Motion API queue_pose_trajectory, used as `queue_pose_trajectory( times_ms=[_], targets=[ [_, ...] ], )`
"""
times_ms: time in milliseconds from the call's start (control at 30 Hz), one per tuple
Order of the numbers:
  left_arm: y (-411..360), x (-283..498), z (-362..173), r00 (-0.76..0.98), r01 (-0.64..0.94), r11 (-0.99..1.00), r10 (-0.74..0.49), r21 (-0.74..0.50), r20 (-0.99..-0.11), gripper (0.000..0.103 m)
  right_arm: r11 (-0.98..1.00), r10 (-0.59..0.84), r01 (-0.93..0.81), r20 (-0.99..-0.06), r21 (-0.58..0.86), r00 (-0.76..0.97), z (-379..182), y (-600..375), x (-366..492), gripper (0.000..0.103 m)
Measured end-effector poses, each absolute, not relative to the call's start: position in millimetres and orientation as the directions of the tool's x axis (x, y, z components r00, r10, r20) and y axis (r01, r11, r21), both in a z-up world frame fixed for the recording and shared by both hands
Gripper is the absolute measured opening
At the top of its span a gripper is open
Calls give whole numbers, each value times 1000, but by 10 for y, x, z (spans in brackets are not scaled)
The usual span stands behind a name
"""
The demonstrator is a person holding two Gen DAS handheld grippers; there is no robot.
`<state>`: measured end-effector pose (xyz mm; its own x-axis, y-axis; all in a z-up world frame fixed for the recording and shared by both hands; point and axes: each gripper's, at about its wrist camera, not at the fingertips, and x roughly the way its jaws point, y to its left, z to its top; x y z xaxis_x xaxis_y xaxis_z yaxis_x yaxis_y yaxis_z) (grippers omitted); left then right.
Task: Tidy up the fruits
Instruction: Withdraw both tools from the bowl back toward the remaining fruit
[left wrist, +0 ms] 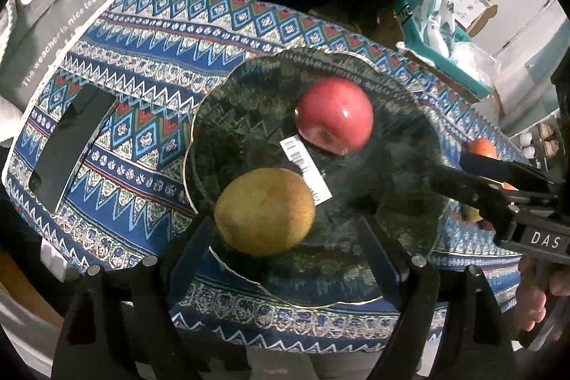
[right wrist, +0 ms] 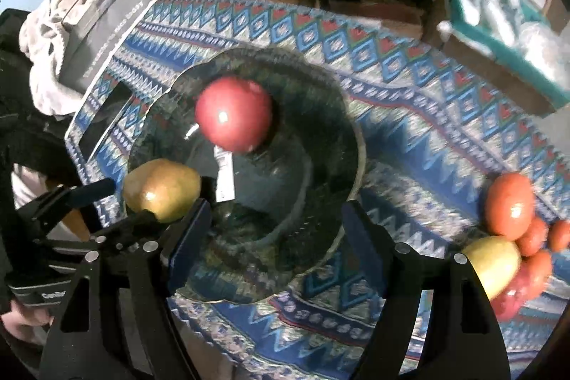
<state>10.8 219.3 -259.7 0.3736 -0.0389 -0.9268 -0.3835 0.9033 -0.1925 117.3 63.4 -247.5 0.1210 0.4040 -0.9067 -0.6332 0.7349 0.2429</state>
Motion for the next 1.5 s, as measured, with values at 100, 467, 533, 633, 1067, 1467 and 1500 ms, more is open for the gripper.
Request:
queue_pose_trajectory(
  times_ms=[100, 467, 533, 633, 1067, 1467, 1500],
  targets=[
    [2132, 123, -2487, 388, -369, 909, -36, -191, -921, 84, 734, 401, -645, -901, 211, 163, -2330, 586, 1125, 77],
    [1704, 193, -2159, 433, -283, 946, -22, -159, -901, 90, 753, 374, -645, -892, 131, 255, -2022, 193, 927, 77],
    [1600, 210, -2072, 455, -256, 955, -17, -149, -890, 90, 765, 370, -632, -887, 122, 277, -1965, 66, 926, 77],
    [1465, 238, -1962, 487, -211, 967, -21, -141, -873, 90, 787, 357, -608, -880, 103, 313, -1879, -121, 930, 77],
    [809, 379, -1580, 584, -5, 999, -26, -36, -811, 90, 851, 268, -524, -850, -11, 454, -1603, -882, 932, 77],
    [432, 502, -1465, 565, 109, 989, -144, -99, -812, 90, 885, 220, -461, -824, -56, 522, -1468, -1399, 947, 77],
    [394, 517, -1457, 565, 120, 987, -154, -104, -811, 90, 887, 219, -458, -823, -56, 524, -1462, -1428, 945, 77]
  ],
)
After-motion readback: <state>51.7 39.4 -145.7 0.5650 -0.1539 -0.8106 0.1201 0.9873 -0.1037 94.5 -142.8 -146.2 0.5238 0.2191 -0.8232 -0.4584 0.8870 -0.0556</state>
